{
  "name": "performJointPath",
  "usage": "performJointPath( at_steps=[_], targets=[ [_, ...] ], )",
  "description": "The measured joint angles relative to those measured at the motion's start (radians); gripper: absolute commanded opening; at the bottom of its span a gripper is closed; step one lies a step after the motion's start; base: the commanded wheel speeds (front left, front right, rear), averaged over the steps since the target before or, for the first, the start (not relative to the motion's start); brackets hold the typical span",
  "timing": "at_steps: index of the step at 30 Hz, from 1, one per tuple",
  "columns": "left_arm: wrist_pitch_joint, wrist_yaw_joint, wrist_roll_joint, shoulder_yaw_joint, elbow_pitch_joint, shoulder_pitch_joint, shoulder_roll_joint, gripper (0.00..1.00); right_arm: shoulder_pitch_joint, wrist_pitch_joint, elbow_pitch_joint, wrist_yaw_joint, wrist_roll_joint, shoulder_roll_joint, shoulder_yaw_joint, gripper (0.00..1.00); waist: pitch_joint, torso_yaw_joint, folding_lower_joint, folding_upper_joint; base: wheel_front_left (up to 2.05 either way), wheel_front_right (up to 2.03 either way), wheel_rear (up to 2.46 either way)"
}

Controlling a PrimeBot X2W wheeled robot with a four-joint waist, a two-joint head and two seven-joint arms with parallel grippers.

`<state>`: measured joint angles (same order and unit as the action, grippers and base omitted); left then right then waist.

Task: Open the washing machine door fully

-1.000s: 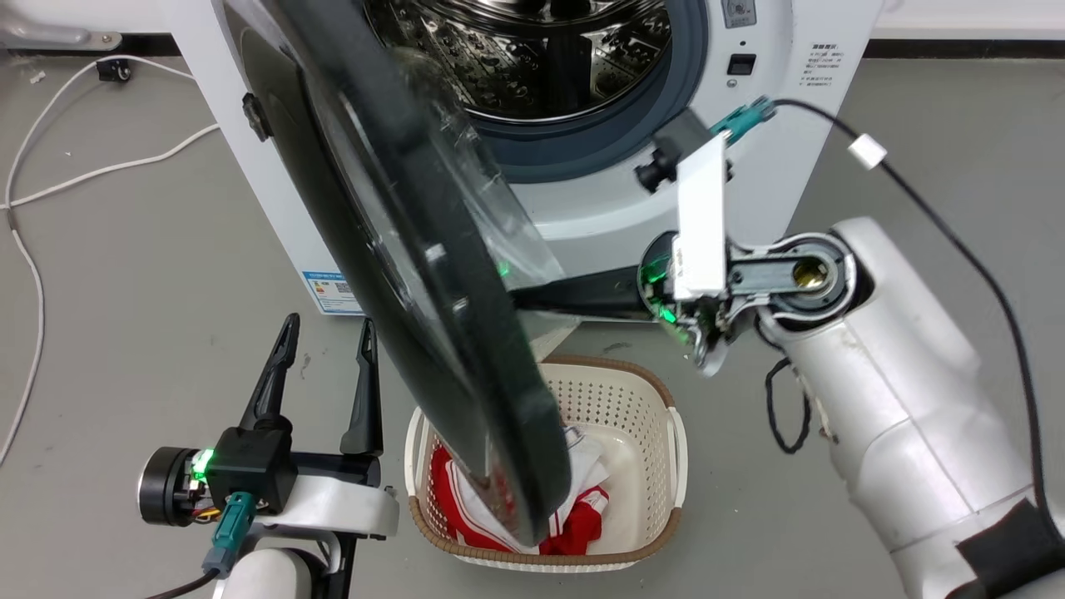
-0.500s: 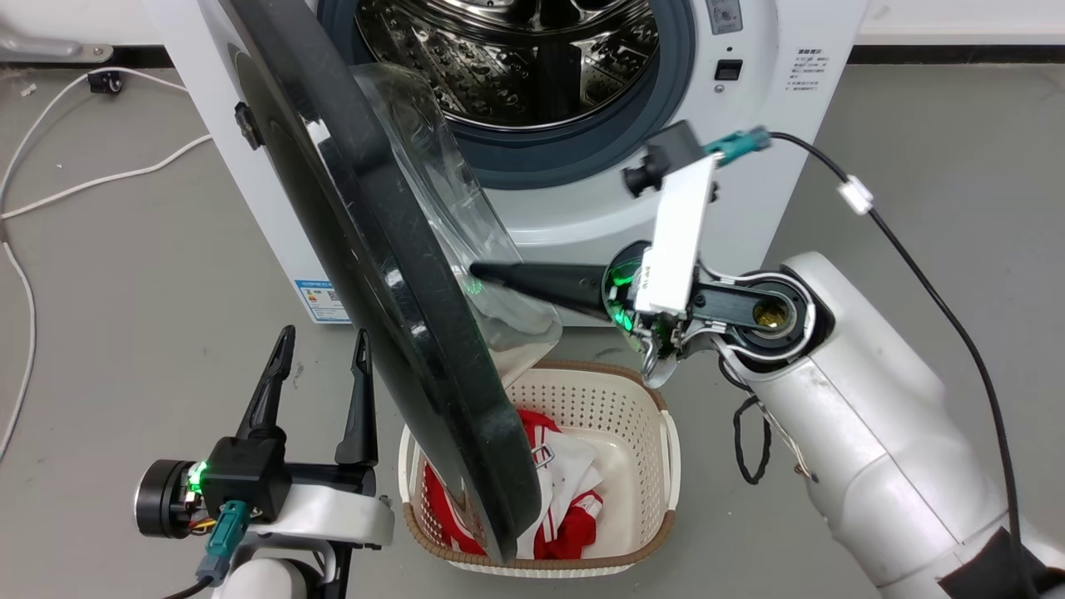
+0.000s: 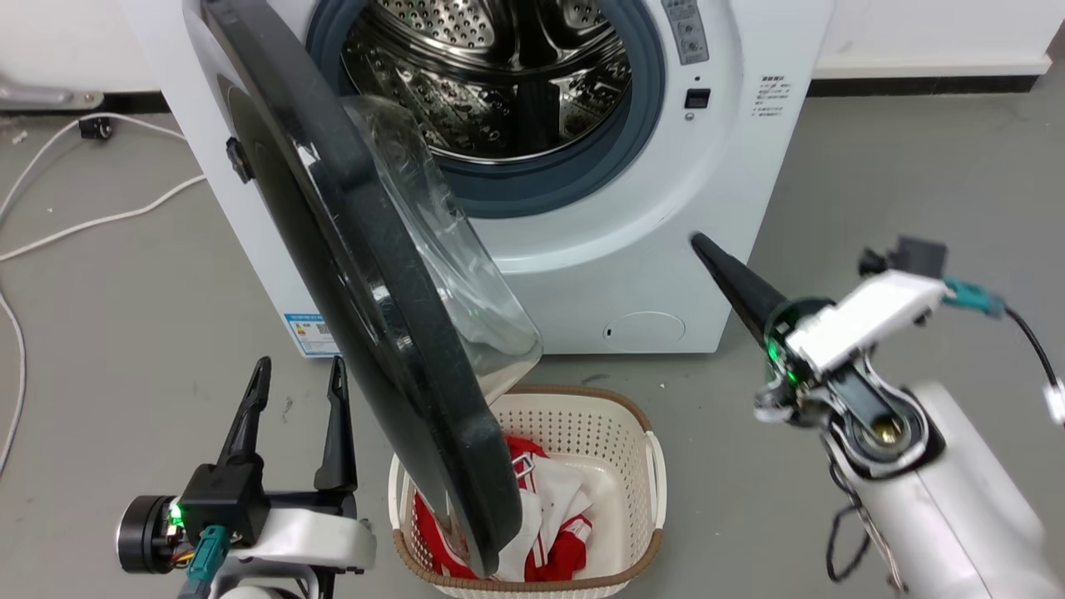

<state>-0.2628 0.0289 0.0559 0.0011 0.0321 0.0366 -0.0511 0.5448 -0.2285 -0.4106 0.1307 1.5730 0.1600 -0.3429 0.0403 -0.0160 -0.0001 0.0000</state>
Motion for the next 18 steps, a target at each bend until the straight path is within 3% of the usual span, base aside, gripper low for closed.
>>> performJointPath(
  at_steps=[1, 2, 7, 11, 17, 18],
  targets=[
    [0.0, -0.002, 0.001, 0.003, -0.001, -0.005, 0.0, 1.0, -0.033, 0.027, 0.016, 0.0, -0.009, 0.01, 0.007, 0.36, -0.005, -0.002, 0.0, 0.0, 0.0, 0.0, 0.0],
    [0.0, -0.002, 0.002, 0.006, -0.002, -0.012, 0.0, 1.0, -0.061, 0.056, 0.03, 0.0, -0.025, 0.02, 0.014, 1.0, -0.009, -0.005, -0.0001, 0.0, 0.0, 0.0, 0.0],
    [0.0, -0.002, 0.002, 0.013, -0.001, -0.03, 0.0, 1.0, -0.207, 0.185, 0.102, 0.0, -0.072, 0.051, 0.058, 1.0, -0.025, -0.01, 0.0, 0.0, 0.0, 0.0, 0.0],
    [0.0, 0.003, 0.002, 0.015, 0.003, -0.037, 0.0, 1.0, -0.294, 0.305, 0.128, 0.0, -0.178, 0.087, 0.08, 1.0, -0.035, -0.011, 0.0, 0.0, 0.0, 0.0, 0.0],
    [0.0, 0.005, 0.001, 0.02, 0.006, -0.049, 0.001, 1.0, -0.357, 0.463, 0.127, 0.0, -0.474, 0.122, 0.126, 1.0, -0.043, -0.012, 0.0, 0.0, 0.0, 0.0, 0.0],
    [0.0, 0.006, -0.001, 0.022, 0.006, -0.049, 0.0, 1.0, -0.366, 0.477, 0.129, 0.0, -0.611, 0.119, 0.166, 1.0, -0.044, -0.013, 0.0, 0.0, 0.0, 0.0, 0.0]
  ],
)
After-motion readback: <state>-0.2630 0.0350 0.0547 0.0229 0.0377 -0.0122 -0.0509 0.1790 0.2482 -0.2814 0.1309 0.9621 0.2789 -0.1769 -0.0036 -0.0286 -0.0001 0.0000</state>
